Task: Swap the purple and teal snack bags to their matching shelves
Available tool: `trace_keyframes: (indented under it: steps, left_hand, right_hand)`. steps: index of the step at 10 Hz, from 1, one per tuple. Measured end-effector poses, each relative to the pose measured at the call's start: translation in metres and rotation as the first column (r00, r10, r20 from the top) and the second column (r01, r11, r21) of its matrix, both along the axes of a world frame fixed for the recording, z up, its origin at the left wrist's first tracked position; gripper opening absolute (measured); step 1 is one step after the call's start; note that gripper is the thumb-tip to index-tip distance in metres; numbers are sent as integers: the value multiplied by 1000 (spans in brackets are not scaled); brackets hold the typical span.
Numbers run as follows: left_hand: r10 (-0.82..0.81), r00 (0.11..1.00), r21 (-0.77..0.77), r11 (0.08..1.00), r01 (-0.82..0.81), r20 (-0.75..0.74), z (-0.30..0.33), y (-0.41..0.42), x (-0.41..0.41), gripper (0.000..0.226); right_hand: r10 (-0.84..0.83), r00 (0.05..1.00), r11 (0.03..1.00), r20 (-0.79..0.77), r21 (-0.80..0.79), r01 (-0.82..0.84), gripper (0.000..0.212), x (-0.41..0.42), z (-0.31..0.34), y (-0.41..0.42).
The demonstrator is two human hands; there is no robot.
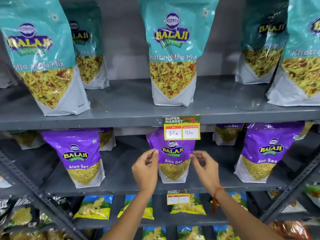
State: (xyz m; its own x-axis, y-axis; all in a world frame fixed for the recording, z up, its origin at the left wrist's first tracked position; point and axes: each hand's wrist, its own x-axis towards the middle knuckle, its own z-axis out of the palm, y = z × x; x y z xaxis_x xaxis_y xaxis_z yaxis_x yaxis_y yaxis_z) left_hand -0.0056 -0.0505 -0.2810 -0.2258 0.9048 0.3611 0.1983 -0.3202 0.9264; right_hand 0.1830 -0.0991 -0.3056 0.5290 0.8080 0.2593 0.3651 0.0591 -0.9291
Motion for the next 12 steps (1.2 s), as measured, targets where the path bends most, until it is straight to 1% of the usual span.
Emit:
trace_keyframes:
  steps: [1,2,3,4,5,6,7,8,9,10,11,12]
  left_hand:
    - [-62,998,438,897,57,-4,70,-22,-5,17]
    - [-33,999,645,764,29,-5,151,-20,-9,16]
    - [-114,993,500,860,101,-4,211,4,-11,34]
    - [-174,925,136,963,231,-337,233,47,-11,95]
    - [-361,806,-170,933,319,-469,230,77,-8,126]
    - [-465,734,-208,884,420,-495,217,91,-5,100]
    - [-452,777,-150,889,433,-439,203,103,-4,74]
    - [-384,801,-109,919,379,-458,202,98,-3,68]
    - [-315,792,-73,942,327,-523,202,89,-4,80]
    - [-310,802,-77,945,316,-511,203,88,-3,87]
    - [-318,789,-87,943,322,-526,206,81,-3,89]
    - [-284,803,-56,952,300,-523,207,80,-3,89]
  right_hand:
    - [-30,972,968,234,249,-30,15,-10,46,-28]
    - [-174,910,867,377,497,-40,21,-16,110,-43]
    - [-236,901,834,365,552,-5,20,-13,175,-35]
    - [-75,926,944,370,327,-54,54,0,217,-3]
    - [60,892,996,449,34,-84,83,11,226,32]
    - [168,854,986,492,-87,-144,88,10,222,50]
    - [179,854,984,489,-80,-161,83,8,218,58]
    - [195,856,980,479,-118,-158,75,11,219,62]
    - [237,860,971,451,-137,-196,76,17,221,64]
    - [241,862,969,445,-157,-190,77,18,224,64]
    - [265,876,963,402,-152,-222,84,18,222,64]
    - [168,941,984,292,8,-178,106,16,224,58]
